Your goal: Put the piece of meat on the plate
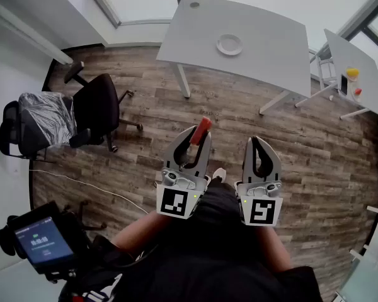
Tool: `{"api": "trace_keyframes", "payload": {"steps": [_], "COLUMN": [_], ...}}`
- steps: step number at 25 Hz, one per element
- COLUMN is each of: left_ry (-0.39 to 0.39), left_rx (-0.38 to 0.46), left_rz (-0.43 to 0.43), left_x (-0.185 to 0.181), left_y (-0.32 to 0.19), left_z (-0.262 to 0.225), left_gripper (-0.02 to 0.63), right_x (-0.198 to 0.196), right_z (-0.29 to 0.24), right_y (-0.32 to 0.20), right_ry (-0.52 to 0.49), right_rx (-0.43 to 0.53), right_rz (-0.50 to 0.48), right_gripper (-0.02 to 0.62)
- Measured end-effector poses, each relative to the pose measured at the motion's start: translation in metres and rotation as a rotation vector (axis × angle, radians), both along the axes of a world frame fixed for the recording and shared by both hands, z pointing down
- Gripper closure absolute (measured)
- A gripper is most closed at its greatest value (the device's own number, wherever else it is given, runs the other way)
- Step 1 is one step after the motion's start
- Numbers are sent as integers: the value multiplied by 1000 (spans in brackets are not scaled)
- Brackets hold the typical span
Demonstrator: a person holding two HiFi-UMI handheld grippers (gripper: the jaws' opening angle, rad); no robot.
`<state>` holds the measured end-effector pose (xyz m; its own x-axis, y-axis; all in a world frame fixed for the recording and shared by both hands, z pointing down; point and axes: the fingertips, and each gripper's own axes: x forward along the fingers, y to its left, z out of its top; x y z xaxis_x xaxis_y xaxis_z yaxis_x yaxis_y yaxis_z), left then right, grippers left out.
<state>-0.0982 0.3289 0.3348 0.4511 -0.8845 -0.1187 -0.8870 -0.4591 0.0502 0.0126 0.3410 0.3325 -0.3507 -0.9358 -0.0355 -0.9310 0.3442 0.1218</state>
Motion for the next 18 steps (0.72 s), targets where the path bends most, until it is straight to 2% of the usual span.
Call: {"api": "trace_keyframes", "payload": {"steps": [8, 13, 16, 18], "left_ry": [17, 24, 30, 22], "left_rx": [1, -4, -2, -5], "left_rz": [-7, -26, -39, -49], "left_x": [3, -1, -3, 13], "left_y": [-5, -12, -13, -16], "left_z": [-3, -6, -7, 0], "left_gripper": [512, 512, 512, 513], "right_x": [6, 6, 6, 25], "right_z": [-4, -7, -6, 0], "right_y": [0, -6, -8, -11], "right_ry": [-25, 4, -35, -61], "right_rx": [9, 10, -7, -12], "right_rz": [-8, -22, -35, -45], "right_gripper": [592, 592, 592, 592]}}
